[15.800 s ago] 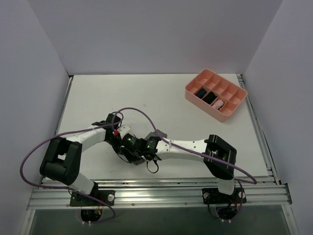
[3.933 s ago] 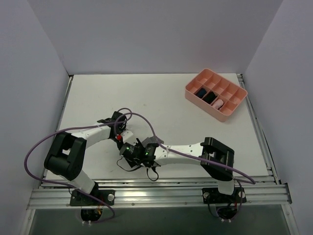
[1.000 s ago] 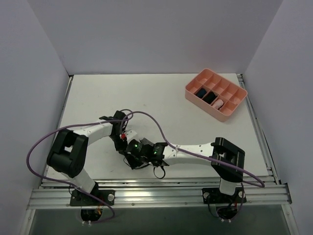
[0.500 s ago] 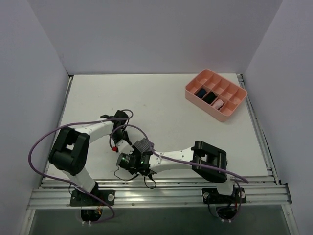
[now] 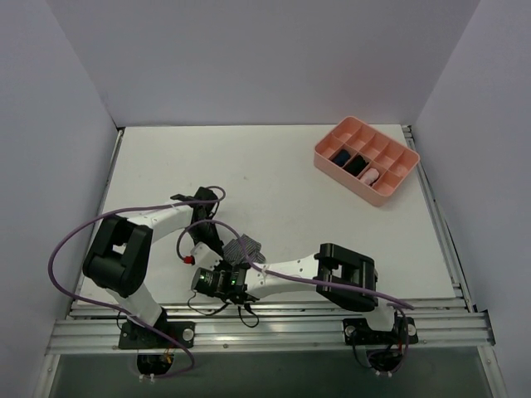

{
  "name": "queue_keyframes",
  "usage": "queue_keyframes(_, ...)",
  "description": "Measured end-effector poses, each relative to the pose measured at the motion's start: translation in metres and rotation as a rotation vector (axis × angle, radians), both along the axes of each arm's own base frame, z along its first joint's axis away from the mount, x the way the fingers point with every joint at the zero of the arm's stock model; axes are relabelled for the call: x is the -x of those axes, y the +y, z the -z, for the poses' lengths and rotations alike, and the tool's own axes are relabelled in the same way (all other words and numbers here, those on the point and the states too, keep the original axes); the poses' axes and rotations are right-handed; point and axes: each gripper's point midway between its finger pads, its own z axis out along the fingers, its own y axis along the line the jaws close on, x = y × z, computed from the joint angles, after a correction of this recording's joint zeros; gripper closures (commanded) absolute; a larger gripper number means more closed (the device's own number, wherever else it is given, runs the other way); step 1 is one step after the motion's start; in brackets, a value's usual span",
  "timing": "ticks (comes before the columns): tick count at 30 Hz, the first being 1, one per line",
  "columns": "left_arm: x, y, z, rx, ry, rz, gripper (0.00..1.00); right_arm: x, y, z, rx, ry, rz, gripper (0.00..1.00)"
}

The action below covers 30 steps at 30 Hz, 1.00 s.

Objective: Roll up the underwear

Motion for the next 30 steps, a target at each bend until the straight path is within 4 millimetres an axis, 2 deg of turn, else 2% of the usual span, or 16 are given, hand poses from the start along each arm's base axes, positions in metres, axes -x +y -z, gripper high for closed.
queue_keyframes(3, 0.0, 0.0, -0.001, 0.002, 0.0, -0.007, 0.77, 0.001, -0.002, 0.002, -0.05, 0.028, 0.01, 0.99)
queue_keyframes(4, -0.001, 0.002, -0.001, 0.007, -0.005, -0.02, 0.68, 0.001, -0.003, 0.002, -0.093, 0.056, 0.015, 1.0)
queue_keyframes(7, -0.003, 0.006, -0.008, 0.048, -0.01, -0.078, 0.52, -0.005, -0.008, 0.001, -0.275, 0.174, 0.056, 1.0)
queue_keyframes(12, -0.021, 0.021, -0.032, 0.061, -0.106, -0.139, 0.47, -0.008, -0.012, 0.004, -0.533, 0.35, 0.095, 1.0)
queue_keyframes(17, -0.023, 0.025, -0.043, 0.062, -0.165, -0.134, 0.45, -0.007, 0.0, 0.004, -0.696, 0.442, 0.096, 1.0)
queue_keyframes(22, -0.012, 0.028, -0.04, 0.068, -0.176, -0.127, 0.44, -0.004, 0.02, 0.004, -0.807, 0.529, 0.067, 1.0)
queue_keyframes(30, -0.008, 0.029, -0.031, 0.073, -0.179, -0.116, 0.44, -0.004, 0.019, 0.003, -0.937, 0.616, 0.049, 1.0)
